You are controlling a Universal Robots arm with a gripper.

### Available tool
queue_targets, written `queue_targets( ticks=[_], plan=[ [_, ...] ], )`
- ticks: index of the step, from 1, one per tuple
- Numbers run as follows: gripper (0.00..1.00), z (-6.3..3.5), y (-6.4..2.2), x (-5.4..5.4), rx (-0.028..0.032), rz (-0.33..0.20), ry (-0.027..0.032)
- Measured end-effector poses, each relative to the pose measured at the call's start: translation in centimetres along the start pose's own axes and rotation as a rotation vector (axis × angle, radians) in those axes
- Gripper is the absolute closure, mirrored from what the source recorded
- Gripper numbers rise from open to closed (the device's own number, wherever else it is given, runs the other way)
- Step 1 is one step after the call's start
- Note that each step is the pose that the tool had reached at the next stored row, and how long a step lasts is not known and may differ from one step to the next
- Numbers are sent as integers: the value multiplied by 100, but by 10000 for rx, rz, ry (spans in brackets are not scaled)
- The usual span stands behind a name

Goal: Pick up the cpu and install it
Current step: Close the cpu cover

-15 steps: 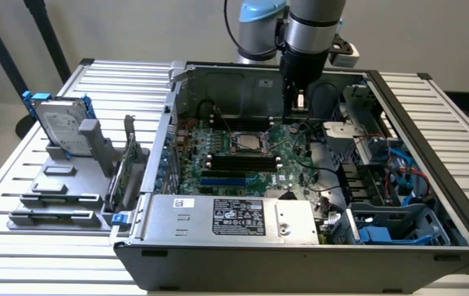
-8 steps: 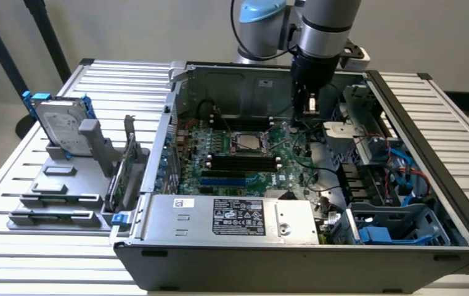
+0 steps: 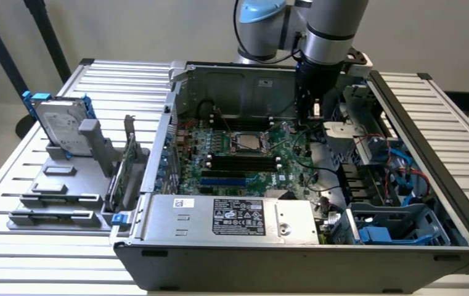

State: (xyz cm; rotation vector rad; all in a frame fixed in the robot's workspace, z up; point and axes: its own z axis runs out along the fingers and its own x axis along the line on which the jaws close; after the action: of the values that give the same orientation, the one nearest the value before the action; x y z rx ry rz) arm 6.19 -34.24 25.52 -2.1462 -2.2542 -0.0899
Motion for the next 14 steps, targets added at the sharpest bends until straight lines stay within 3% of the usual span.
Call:
queue_targets(
  ticks=[7, 11, 14],
  plan=[
    [89, 73, 2, -4, 15, -300, 77],
    [89, 117, 1, -4, 4, -301, 247],
    [89, 140, 2, 4, -6, -193, 315]
  ],
)
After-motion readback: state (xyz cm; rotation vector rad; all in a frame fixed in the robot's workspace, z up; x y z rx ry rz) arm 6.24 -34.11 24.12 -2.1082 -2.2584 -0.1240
